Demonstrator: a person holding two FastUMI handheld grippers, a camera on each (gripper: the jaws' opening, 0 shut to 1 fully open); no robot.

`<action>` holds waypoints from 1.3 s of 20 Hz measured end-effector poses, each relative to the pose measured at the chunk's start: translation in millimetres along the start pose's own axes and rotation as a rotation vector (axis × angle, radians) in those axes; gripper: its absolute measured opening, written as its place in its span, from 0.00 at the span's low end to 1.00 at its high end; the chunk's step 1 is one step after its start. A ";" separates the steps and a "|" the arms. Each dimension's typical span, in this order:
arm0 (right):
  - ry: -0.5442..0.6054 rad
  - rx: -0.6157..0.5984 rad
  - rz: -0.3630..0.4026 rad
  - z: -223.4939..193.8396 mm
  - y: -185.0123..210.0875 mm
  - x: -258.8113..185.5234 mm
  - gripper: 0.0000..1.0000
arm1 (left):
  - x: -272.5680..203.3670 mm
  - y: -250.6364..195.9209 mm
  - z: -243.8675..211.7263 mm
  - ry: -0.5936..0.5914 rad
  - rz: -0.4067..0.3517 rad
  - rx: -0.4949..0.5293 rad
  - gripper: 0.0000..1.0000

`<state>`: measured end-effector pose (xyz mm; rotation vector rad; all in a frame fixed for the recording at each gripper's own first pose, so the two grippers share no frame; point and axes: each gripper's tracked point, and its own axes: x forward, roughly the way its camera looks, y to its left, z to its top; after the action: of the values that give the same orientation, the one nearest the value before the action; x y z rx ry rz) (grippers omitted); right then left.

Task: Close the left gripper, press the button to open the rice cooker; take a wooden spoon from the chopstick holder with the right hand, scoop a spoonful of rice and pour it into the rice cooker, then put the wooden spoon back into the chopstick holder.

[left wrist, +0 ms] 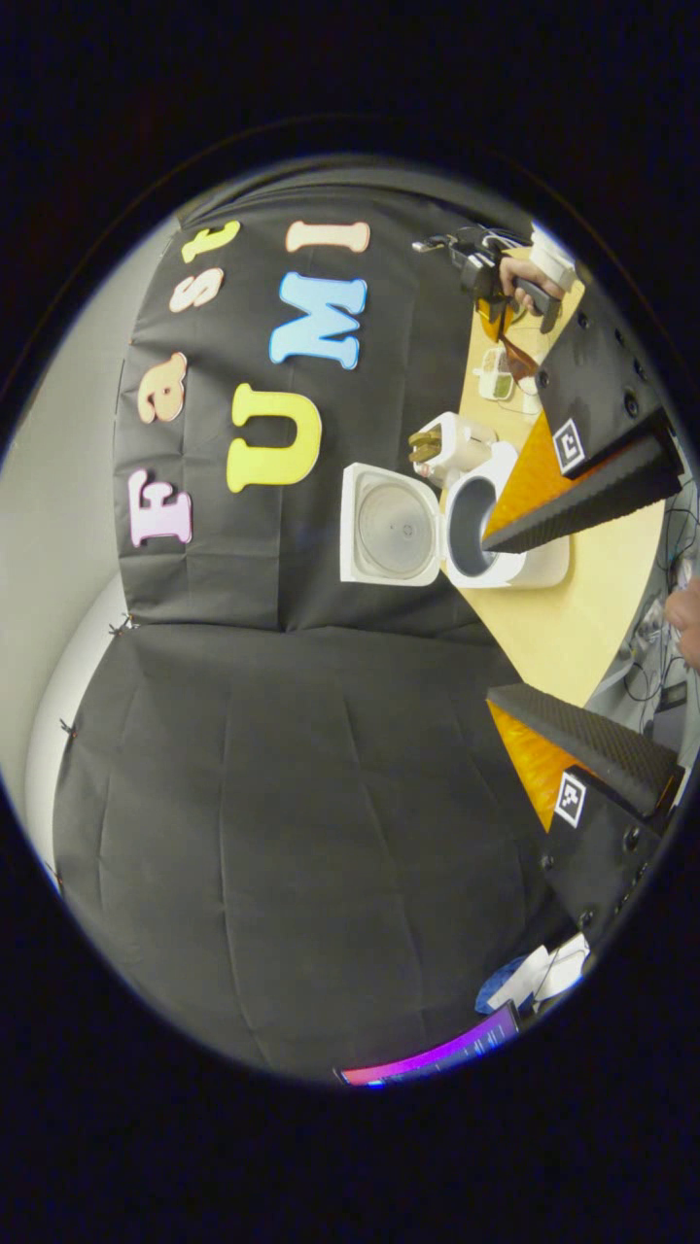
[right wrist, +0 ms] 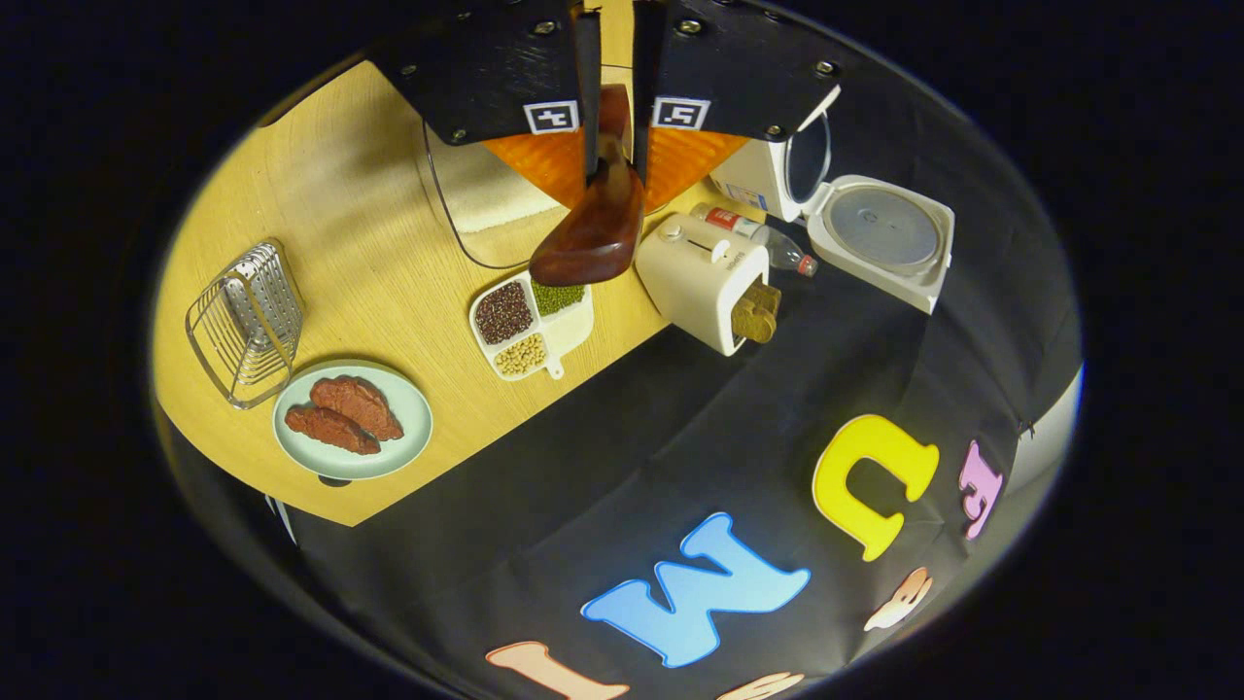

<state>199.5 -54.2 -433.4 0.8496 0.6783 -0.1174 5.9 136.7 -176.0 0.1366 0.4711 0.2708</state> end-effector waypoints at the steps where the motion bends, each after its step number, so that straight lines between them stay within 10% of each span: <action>1: -0.014 0.026 0.017 6.7 5.0 -4.8 0.13 | 0.7 -2.0 1.9 -0.001 -0.004 0.003 0.94; 16: 0.005 0.102 0.290 -10.8 186.6 -6.7 0.13 | -15.2 28.0 12.2 -0.039 0.043 0.010 0.94; 26: 0.088 -0.255 0.284 -102.2 277.4 75.6 0.13 | -21.7 53.9 5.4 -0.024 0.171 -0.009 0.95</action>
<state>305.9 217.6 -344.6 0.6994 0.6322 0.2581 -22.4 181.5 -151.6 0.1712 0.4344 0.4379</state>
